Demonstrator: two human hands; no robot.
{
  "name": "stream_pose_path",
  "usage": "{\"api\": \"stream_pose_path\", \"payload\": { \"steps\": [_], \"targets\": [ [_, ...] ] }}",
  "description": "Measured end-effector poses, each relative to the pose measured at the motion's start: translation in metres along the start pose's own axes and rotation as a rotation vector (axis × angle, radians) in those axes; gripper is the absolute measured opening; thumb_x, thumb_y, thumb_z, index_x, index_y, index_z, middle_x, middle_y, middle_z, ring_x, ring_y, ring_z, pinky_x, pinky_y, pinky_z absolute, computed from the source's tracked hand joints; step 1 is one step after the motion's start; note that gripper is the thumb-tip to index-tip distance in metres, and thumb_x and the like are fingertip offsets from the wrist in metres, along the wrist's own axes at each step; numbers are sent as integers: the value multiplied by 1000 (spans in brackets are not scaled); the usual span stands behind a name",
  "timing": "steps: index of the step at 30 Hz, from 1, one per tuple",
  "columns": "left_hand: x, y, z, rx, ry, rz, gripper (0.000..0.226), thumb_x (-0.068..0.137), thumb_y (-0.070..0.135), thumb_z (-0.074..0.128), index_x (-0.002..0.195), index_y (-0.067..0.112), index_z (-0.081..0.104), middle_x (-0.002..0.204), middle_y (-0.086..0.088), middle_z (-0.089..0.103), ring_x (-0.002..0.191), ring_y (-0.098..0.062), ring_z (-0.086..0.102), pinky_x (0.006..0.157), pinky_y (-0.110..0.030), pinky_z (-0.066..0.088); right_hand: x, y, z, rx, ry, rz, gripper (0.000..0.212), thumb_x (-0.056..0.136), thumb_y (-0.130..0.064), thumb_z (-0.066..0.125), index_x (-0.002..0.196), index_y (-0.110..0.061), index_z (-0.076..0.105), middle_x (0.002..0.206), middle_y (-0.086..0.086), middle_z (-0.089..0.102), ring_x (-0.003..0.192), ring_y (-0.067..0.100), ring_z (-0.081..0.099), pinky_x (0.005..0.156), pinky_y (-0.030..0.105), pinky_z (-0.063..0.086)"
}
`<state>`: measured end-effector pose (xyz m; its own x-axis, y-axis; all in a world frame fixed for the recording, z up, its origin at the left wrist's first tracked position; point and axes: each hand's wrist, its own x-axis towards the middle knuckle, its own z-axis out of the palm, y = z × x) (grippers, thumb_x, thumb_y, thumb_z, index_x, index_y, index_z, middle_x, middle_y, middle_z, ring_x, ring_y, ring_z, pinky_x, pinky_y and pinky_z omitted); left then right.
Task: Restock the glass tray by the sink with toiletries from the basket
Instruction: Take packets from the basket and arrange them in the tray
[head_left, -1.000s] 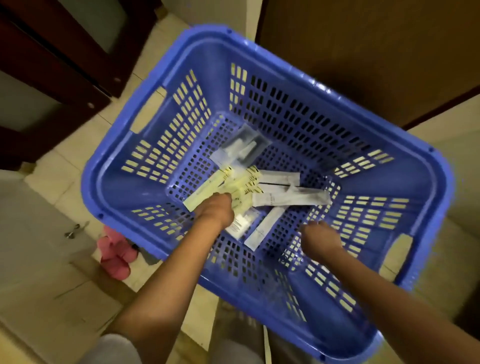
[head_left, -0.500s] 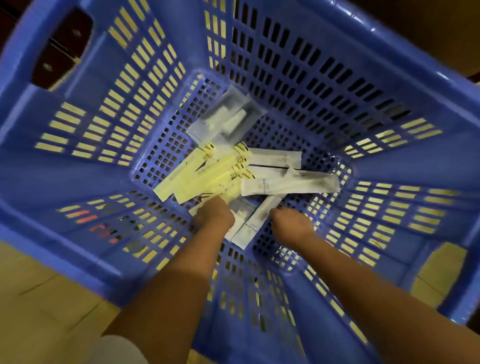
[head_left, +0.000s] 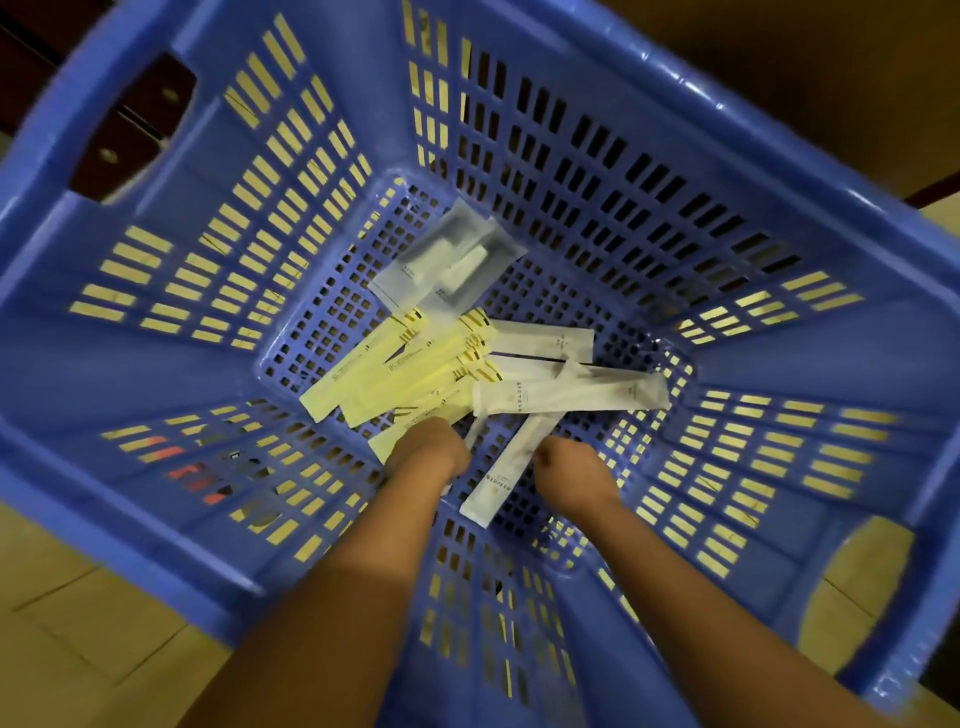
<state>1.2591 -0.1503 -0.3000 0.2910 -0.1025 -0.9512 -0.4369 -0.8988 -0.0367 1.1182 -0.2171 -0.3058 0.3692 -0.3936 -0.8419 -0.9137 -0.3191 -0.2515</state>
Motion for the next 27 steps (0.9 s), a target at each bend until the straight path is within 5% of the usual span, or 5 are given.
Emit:
{"api": "stream_pose_path", "payload": {
  "steps": [2,7,11,17,27],
  "targets": [
    [-10,5,-11,-72,22,54,17,91,8,49,102,6,61,53,-6,28,44,-18,27,43,-27,22,-9,-9,-7,179,-4,-7,29,100,-20,39,81,-4,54,72,13,54,60,26,49,59,36,39],
    [-50,24,-23,-421,48,272,26,84,10,55,61,14,45,67,-6,51,65,-21,47,56,-26,33,-28,-43,-30,1098,-159,113,36,98,-44,38,103,-15,60,106,9,66,91,24,64,88,38,50],
    [-68,34,-21,-628,33,443,20,79,0,60,97,8,66,138,13,45,113,-8,53,80,-19,43,-30,-49,-45,1228,19,71,19,96,-25,50,86,-13,62,92,9,67,82,19,64,75,31,52],
    [-66,37,-21,-795,78,466,23,79,-3,67,71,17,59,79,6,61,80,-11,58,71,-16,46,-21,-26,-61,1217,183,60,10,93,-11,54,86,-9,61,86,11,64,79,25,61,72,39,51],
    [-83,46,-10,-946,223,404,30,81,-6,62,74,18,45,75,0,51,68,-13,50,68,-24,42,-37,-3,-81,1304,130,65,10,89,-8,59,94,-4,67,90,8,69,79,20,66,73,35,56]
  ]
}}
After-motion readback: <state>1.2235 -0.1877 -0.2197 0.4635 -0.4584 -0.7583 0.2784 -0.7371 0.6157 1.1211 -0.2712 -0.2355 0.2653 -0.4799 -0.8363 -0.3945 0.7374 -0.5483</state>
